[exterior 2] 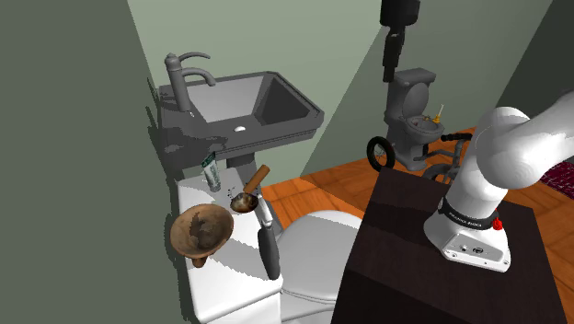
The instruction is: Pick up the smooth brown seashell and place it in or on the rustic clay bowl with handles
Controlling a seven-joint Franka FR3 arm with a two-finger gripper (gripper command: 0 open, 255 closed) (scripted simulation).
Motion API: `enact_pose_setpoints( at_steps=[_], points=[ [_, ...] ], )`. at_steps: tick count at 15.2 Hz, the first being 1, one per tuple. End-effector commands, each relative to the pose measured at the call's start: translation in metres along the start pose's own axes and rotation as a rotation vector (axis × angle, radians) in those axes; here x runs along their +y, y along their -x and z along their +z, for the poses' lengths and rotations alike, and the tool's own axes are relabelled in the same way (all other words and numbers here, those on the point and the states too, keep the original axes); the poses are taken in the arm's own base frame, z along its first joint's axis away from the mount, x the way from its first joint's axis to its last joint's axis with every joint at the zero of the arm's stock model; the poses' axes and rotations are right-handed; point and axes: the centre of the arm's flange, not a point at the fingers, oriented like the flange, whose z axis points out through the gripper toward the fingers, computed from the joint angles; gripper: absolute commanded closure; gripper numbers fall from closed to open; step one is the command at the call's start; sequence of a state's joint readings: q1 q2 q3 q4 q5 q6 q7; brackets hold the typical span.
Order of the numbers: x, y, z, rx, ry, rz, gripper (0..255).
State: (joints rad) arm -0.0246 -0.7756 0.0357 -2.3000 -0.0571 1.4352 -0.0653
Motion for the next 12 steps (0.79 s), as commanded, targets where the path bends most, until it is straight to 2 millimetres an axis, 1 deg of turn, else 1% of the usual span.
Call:
enact_pose_setpoints(
  at_steps=[1, 12],
  points=[
    [0.0, 0.0, 0.0, 0.0, 0.0, 0.0, 0],
    [-0.057, -0.094, 0.088, 0.04, -0.013, -0.004, 0]
  ],
)
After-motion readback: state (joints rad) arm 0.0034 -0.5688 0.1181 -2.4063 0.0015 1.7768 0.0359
